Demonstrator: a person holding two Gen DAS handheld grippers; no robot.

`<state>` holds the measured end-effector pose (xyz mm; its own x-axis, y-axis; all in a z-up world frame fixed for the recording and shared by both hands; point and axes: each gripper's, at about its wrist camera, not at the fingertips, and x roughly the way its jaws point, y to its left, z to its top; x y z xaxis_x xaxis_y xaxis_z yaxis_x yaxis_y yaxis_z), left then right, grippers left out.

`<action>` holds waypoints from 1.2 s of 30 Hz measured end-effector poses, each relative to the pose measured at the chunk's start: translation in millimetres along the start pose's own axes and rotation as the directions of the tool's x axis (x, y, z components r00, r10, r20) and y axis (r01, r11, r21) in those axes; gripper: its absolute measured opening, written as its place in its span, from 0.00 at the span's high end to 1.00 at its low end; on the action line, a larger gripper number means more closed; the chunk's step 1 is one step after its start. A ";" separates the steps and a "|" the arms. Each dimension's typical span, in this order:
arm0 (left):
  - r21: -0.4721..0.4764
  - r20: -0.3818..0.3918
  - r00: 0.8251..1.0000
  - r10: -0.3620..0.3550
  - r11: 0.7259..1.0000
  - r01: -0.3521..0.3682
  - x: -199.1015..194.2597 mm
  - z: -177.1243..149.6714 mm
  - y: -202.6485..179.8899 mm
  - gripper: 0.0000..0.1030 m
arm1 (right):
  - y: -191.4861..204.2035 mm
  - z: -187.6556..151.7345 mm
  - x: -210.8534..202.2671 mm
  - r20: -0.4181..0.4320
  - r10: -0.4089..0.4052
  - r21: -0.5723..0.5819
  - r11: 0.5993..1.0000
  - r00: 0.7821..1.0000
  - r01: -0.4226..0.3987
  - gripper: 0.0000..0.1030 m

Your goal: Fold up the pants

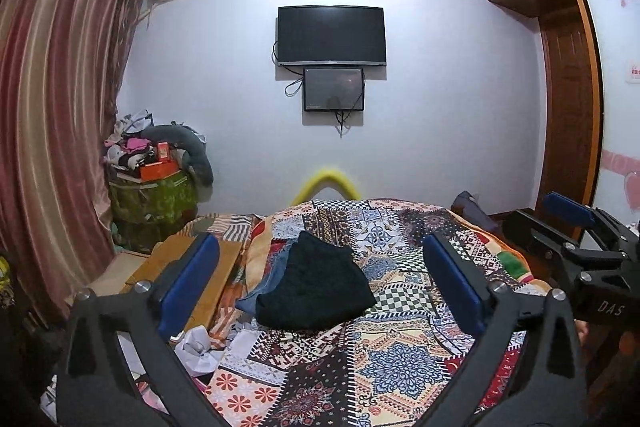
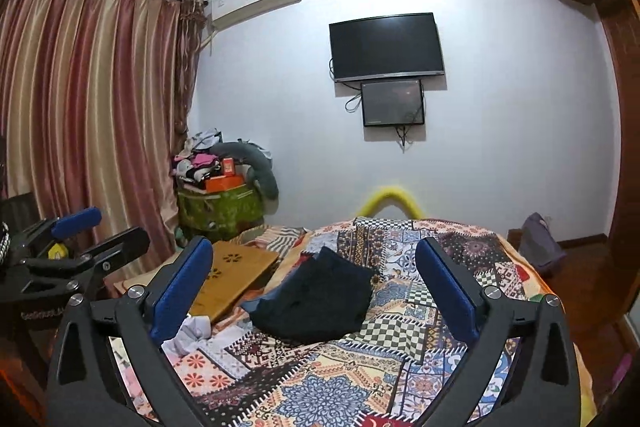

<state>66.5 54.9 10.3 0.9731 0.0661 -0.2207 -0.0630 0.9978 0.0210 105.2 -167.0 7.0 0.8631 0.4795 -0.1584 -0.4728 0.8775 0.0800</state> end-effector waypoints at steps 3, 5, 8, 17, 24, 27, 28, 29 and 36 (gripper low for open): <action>-0.013 -0.001 1.000 -0.007 1.000 0.007 -2.2 -2.0 1.9 0.00 | -0.1 -2.2 -3.2 0.003 -0.005 -0.004 1.000 1.000 0.005 0.01; -0.020 -0.002 1.000 -0.009 1.000 0.009 -3.1 -2.6 2.4 0.00 | -0.5 -3.9 -4.1 0.004 -0.005 -0.002 1.000 1.000 0.005 0.01; -0.027 -0.005 1.000 -0.008 1.000 0.008 -2.0 -3.9 3.4 0.00 | -2.2 -6.0 -6.1 0.007 -0.009 0.004 1.000 1.000 0.009 0.01; -0.039 -0.023 1.000 -0.004 0.999 0.003 7.2 -6.3 3.6 0.00 | -2.1 -9.8 -6.0 -0.003 -0.012 0.009 1.000 1.000 0.012 0.01; -0.049 -0.036 0.999 -0.010 0.999 0.008 12.5 -10.2 5.5 0.00 | -1.5 -10.2 -6.4 -0.013 -0.020 0.008 1.000 1.000 0.020 0.01; -0.050 -0.042 0.999 -0.014 0.999 0.012 14.6 -11.4 4.6 0.00 | -2.2 -9.7 -6.8 -0.014 -0.020 0.010 1.000 1.000 0.020 0.01; -0.050 -0.043 0.999 -0.014 0.999 0.012 15.0 -10.5 4.9 0.00 | -2.0 -9.6 -7.0 -0.015 -0.020 0.011 1.000 1.000 0.021 0.01; -0.048 -0.044 0.999 -0.015 0.999 0.013 15.4 -11.2 4.0 0.00 | -2.0 -9.3 -7.1 -0.016 -0.020 0.013 1.000 1.000 0.020 0.01; -0.045 -0.045 0.999 -0.018 0.999 0.016 15.8 -12.6 3.0 0.00 | -2.4 -8.0 -7.1 -0.021 -0.018 0.019 1.000 1.000 0.019 0.01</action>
<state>79.0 59.1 -5.3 0.9631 0.0479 -0.2649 -0.0568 0.9980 -0.0261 98.9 -172.6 0.1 0.8678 0.4632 -0.1801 -0.4533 0.8862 0.0953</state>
